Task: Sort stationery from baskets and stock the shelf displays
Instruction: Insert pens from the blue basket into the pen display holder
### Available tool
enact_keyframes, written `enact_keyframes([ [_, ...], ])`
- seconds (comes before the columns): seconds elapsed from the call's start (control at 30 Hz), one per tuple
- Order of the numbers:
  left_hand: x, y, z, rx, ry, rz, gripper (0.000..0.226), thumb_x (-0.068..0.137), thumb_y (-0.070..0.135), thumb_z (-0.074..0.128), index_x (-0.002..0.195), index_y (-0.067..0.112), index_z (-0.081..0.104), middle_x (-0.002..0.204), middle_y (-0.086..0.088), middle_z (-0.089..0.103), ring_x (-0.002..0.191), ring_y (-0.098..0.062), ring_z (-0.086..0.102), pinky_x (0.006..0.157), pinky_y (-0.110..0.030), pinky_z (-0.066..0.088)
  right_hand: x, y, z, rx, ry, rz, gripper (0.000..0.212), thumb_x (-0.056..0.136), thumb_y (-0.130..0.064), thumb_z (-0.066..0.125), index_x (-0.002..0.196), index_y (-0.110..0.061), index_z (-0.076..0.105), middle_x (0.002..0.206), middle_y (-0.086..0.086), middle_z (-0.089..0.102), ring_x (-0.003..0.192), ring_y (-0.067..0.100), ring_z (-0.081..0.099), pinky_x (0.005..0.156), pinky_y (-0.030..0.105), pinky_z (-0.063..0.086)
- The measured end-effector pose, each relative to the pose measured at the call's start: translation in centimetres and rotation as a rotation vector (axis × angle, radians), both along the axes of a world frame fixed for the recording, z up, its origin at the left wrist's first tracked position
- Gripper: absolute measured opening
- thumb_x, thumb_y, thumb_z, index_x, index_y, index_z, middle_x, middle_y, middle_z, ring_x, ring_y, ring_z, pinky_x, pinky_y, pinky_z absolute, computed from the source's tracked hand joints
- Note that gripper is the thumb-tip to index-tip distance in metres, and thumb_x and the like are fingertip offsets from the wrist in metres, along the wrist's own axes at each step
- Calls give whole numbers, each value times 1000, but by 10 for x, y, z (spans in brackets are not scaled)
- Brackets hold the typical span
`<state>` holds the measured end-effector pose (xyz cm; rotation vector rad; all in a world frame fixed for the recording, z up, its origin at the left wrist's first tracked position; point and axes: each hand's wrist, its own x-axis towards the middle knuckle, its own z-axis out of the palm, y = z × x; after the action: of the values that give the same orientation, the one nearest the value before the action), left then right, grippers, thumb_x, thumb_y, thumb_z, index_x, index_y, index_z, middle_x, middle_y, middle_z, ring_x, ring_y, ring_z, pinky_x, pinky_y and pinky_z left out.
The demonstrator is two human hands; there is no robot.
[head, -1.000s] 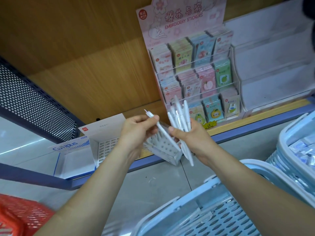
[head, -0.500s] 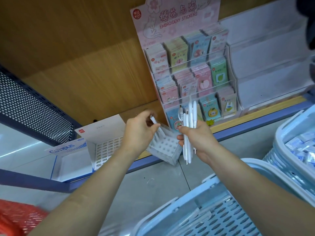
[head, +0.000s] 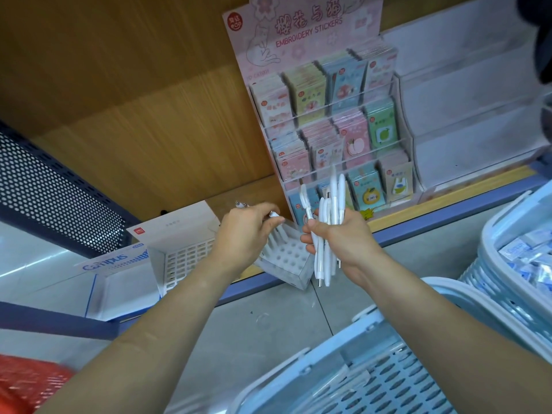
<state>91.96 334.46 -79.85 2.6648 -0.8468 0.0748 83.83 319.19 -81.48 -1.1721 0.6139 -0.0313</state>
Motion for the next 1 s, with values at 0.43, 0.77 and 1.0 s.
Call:
enact_keyframes([
  [0.43,8,-13,2,24,73,32,15,90,25,67,101,16,73,95,1,71,88,-15,62,78,-30,49,-3,0,5,-37,-26,43,18,90,2,64,104,-7,59,93,12,67,65,15,70,70,34,60],
  [0.77,7,-15,16,-309,313,278,23,98,27,53,114,23,68,105,0,71,89,-20,63,73,-28,47,-3,0,7,72,-59,87,20,88,2,66,100,-13,60,89,11,70,71,20,73,67,32,61],
  [1.0,1,-7,47,-795,804,216,6,89,6,65,95,5,67,67,-4,68,58,-10,61,61,-20,56,-3,1,6,55,-49,139,17,89,-1,66,104,-9,64,87,11,73,75,20,73,65,30,58],
])
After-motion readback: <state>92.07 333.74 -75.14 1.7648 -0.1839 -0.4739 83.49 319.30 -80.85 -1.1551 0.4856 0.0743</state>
